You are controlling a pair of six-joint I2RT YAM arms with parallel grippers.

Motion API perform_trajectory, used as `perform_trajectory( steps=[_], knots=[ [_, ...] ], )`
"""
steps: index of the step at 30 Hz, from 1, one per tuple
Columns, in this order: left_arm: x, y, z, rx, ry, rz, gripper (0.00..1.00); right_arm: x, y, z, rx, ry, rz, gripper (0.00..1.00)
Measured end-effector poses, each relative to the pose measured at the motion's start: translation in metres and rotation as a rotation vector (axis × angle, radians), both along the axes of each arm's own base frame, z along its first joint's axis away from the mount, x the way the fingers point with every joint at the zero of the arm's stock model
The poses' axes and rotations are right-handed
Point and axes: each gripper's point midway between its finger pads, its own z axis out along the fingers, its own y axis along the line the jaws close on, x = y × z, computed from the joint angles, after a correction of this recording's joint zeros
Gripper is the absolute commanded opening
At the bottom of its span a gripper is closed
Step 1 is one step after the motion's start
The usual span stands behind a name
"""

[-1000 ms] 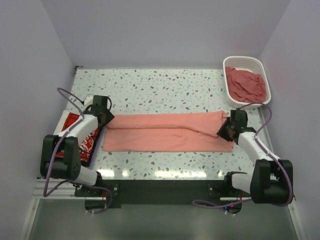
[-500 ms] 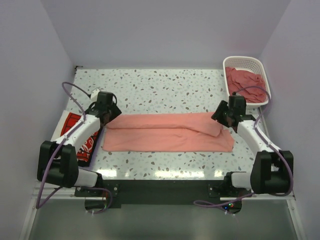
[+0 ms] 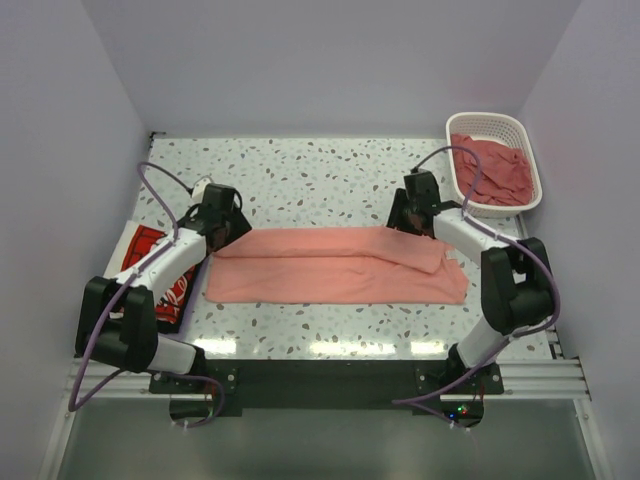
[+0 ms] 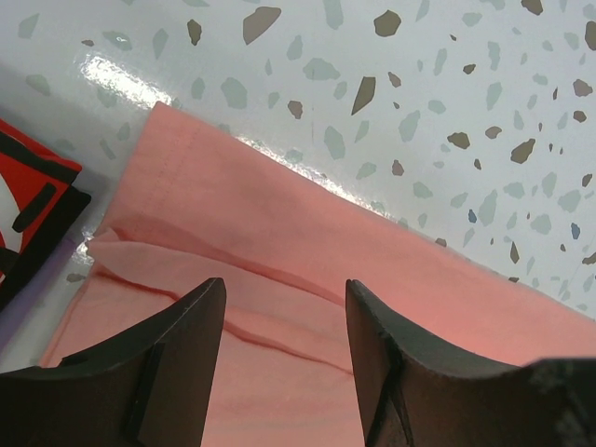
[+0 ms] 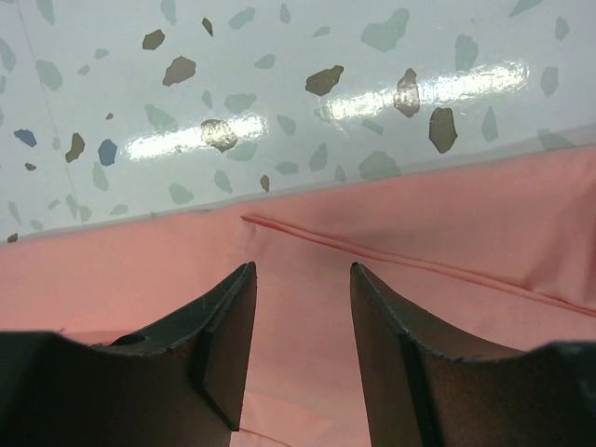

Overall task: Fold and stack the t-shirts
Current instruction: Fold the tshirt

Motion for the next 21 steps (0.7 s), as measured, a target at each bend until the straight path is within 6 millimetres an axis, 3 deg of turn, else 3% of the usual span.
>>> perform_trajectory(
  steps=[13, 21],
  knots=[
    [-0.001, -0.001, 0.000, 0.008, 0.001, -0.014, 0.58, 0.017, 0.029, -0.018, -0.066, 0.006, 0.024, 0.45],
    [-0.002, -0.001, -0.002, 0.011, 0.006, -0.016, 0.57, 0.020, 0.028, -0.027, -0.106, 0.012, 0.010, 0.42]
  ],
)
